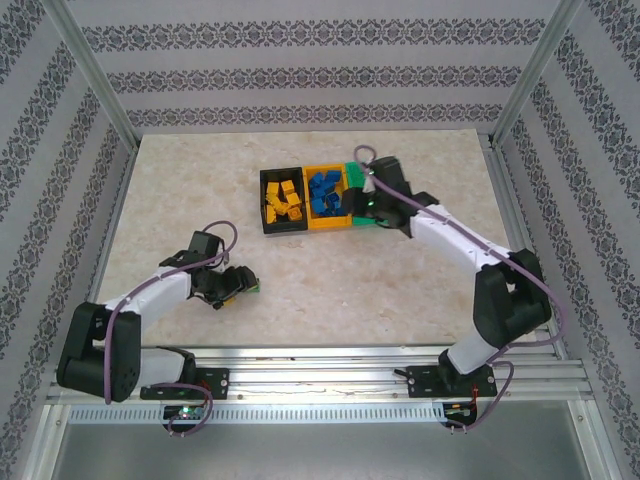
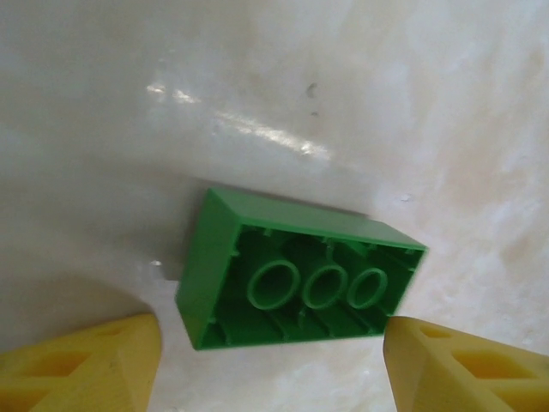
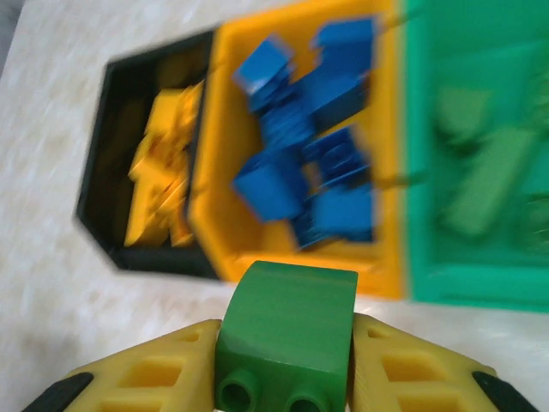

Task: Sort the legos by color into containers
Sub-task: Place the lego in the container, then pick up the lego from the middle-left of the table.

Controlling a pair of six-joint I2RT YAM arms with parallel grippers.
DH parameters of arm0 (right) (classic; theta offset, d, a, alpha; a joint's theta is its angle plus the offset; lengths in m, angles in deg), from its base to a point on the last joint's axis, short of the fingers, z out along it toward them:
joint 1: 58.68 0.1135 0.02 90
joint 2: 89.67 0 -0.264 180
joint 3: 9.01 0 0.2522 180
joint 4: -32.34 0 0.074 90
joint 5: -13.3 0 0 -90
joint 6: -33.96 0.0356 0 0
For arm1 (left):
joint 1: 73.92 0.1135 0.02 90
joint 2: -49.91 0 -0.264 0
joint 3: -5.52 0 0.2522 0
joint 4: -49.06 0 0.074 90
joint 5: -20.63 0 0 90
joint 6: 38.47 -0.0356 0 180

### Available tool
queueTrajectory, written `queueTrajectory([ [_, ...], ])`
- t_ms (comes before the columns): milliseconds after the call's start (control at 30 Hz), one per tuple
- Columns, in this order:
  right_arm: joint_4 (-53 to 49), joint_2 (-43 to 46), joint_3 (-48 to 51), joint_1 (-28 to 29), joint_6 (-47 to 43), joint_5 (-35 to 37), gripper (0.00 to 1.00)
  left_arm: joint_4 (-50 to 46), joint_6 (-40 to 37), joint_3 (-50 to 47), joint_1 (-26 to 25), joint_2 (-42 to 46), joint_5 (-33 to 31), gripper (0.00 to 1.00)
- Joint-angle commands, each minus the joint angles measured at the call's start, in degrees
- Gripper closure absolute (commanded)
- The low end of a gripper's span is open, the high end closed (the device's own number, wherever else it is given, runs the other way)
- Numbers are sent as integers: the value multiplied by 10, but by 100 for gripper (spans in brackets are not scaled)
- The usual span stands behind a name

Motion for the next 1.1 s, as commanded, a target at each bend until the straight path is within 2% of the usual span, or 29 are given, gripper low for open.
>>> queueTrajectory([
  [0,-12,-27,4,-53,-14,-2,66,0,-9,21,-23,-41,-43,30],
  [267,-39,-141,-98,-82,-62,5,61,-11,-25,70,-55,-108,-90,28],
  [433,-64,-178,-129,-82,-82,21,46,-8,-38,91,-57,-127,-117,28],
  [567,-63,-170,-115,-79,-88,19,40,-16,-52,123,-61,-157,-127,27],
  [833,-62,-123,-68,-67,-97,8,39,-31,-85,180,-63,-209,-152,27],
  [967,-63,-103,-49,-59,-98,14,39,-16,-85,199,-70,-223,-130,36],
  [1067,-62,-94,-37,-58,-96,14,39,-9,-82,209,-82,-225,-123,49],
])
